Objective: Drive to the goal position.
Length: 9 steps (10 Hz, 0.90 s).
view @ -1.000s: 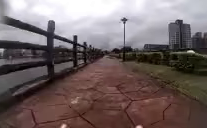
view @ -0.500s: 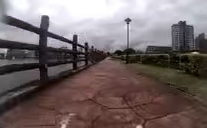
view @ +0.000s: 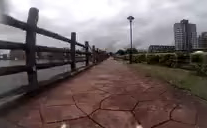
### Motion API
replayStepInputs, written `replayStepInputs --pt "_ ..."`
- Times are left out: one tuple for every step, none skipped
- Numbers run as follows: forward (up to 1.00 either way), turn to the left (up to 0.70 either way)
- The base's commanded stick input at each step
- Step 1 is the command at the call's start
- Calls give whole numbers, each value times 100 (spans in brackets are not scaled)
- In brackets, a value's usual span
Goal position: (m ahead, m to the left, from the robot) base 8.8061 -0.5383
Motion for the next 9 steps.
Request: replayStepInputs --pt "85 -27" --pt "85 -9" --pt "85 1" --pt "85 1" --pt "85 1" --pt "85 1" --pt "85 1" --pt "85 1" --pt "85 1"
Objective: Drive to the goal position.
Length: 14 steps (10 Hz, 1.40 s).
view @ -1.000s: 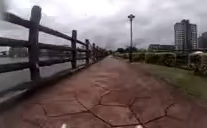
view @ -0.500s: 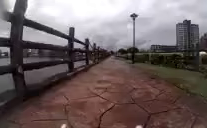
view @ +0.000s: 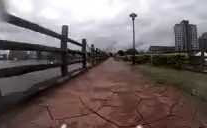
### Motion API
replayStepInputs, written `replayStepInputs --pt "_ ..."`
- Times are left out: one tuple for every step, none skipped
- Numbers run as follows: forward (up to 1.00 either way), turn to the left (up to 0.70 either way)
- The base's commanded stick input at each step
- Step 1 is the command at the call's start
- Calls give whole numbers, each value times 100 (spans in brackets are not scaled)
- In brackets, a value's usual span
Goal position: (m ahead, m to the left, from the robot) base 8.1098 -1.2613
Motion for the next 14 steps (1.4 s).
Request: replayStepInputs --pt "85 1" --pt "85 1" --pt "85 1" --pt "85 0" --pt "85 -7" --pt "85 -24" --pt "85 -31" --pt "85 -33" --pt "85 -33" --pt "85 -33" --pt "85 -33" --pt "85 -33" --pt "85 -20" --pt "85 -4"
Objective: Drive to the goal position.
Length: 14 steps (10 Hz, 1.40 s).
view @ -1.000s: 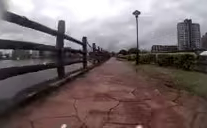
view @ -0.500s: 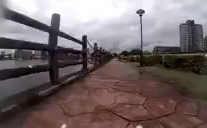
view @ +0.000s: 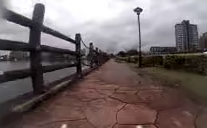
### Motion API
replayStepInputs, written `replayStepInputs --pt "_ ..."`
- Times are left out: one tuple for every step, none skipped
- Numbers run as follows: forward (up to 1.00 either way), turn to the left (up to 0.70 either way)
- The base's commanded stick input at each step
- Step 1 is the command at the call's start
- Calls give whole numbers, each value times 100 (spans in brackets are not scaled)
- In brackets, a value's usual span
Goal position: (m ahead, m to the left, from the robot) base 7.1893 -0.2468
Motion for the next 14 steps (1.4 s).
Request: replayStepInputs --pt "85 1" --pt "85 1" --pt "85 1" --pt "85 1" --pt "85 1" --pt "85 1" --pt "85 1" --pt "85 1" --pt "85 1" --pt "85 -2" --pt "85 -20" --pt "85 -33" --pt "85 -33" --pt "85 -33"
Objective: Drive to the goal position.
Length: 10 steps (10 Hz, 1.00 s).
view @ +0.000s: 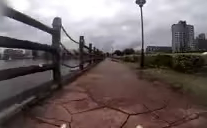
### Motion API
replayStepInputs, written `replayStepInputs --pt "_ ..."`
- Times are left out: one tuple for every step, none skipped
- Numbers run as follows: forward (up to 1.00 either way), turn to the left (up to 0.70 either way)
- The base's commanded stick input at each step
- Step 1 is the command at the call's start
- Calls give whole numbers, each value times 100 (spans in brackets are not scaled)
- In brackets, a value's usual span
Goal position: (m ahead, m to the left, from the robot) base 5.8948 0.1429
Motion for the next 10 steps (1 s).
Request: replayStepInputs --pt "85 -33" --pt "85 -33" --pt "85 -31" --pt "85 -3" --pt "85 1" --pt "85 1" --pt "85 1" --pt "85 1" --pt "85 1" --pt "85 1"
